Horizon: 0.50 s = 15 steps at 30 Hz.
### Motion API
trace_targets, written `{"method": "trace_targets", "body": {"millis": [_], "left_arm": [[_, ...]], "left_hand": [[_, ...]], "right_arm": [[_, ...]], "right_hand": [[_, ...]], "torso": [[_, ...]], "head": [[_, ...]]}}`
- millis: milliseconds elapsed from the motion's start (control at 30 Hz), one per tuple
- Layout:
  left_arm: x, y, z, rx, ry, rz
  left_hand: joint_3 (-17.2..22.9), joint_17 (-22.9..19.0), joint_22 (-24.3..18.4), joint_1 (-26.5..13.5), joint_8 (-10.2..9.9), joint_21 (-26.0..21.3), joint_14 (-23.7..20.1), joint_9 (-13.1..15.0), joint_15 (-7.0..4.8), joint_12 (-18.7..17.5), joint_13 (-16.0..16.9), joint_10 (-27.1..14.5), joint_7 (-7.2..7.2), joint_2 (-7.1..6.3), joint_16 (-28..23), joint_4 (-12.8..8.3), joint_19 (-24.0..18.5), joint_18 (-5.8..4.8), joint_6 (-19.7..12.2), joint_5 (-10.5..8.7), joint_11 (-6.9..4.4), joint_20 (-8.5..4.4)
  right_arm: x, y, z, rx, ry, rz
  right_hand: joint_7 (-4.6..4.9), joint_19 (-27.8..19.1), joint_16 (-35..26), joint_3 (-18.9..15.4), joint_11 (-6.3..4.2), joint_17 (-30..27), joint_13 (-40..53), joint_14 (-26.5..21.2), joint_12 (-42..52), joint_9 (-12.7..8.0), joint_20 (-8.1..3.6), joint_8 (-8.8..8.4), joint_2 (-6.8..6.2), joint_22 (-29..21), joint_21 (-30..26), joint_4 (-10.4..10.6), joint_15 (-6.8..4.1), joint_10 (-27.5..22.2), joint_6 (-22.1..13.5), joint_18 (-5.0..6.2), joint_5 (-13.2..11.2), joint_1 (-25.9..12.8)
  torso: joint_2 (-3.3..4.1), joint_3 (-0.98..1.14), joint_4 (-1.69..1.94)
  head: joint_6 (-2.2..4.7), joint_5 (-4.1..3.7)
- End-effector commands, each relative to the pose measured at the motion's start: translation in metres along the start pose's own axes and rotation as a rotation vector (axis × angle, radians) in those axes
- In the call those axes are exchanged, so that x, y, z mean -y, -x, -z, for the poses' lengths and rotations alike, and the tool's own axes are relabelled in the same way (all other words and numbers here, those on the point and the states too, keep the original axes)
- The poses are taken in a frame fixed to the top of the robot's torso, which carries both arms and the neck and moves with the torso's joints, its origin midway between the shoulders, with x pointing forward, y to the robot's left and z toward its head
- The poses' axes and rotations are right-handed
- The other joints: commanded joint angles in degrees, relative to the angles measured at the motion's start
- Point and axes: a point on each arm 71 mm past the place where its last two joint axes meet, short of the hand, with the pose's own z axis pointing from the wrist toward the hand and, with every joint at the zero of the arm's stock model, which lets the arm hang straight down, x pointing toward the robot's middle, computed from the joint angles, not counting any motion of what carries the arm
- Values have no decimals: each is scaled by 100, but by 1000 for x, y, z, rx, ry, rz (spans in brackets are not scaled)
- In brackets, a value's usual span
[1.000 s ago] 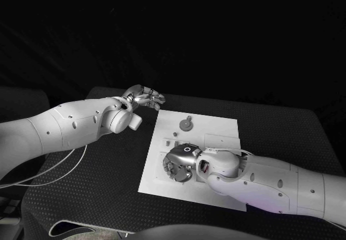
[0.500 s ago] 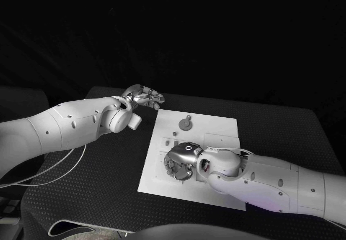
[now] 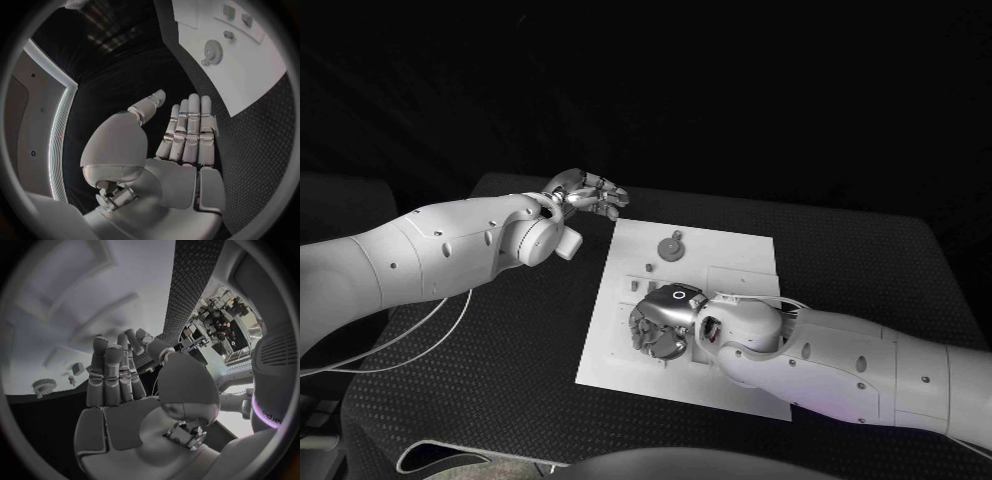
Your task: Assemble the parts on the task board
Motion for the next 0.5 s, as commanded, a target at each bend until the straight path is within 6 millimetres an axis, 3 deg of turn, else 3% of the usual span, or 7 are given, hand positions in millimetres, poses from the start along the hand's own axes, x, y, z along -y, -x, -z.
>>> {"method": "trace_targets", "body": {"millis": [33,267,500], "left_arm": [[2,-1,0,-13,-9,6],[2,-1,0,-13,-9,6],[2,0,0,-11,-9,6]], "left_hand": [[-7,7,10,-62,21,-36,43,-10,4,-20,-8,-40,-4,6,-19,26,44,102,-51,16,-5,-5],[-7,9,10,-62,21,-37,43,-10,4,-20,-8,-41,-4,5,-21,27,44,102,-52,15,-4,-5],[-8,12,11,-61,22,-39,42,-10,4,-21,-8,-41,-4,5,-23,28,43,102,-52,15,-4,-4]], "right_arm": [[1,0,0,11,-3,-16],[2,1,1,26,-8,-26],[5,3,3,43,-14,-30]], "right_hand": [[29,-31,21,-4,28,-7,-12,-15,-45,-23,9,-57,-92,101,-16,50,46,-76,-97,4,26,-55],[140,-82,35,-25,133,-11,-54,-85,-212,-85,28,-179,-257,109,-31,57,146,-340,-334,4,26,-75],[151,-103,49,-61,164,-11,-61,-115,-259,-98,37,-201,-282,115,-30,40,177,-410,-397,4,26,-65]], "torso": [[-1,-1,3],[0,3,0],[0,2,3]], "head": [[2,-4],[-1,-5],[0,-8]]}}
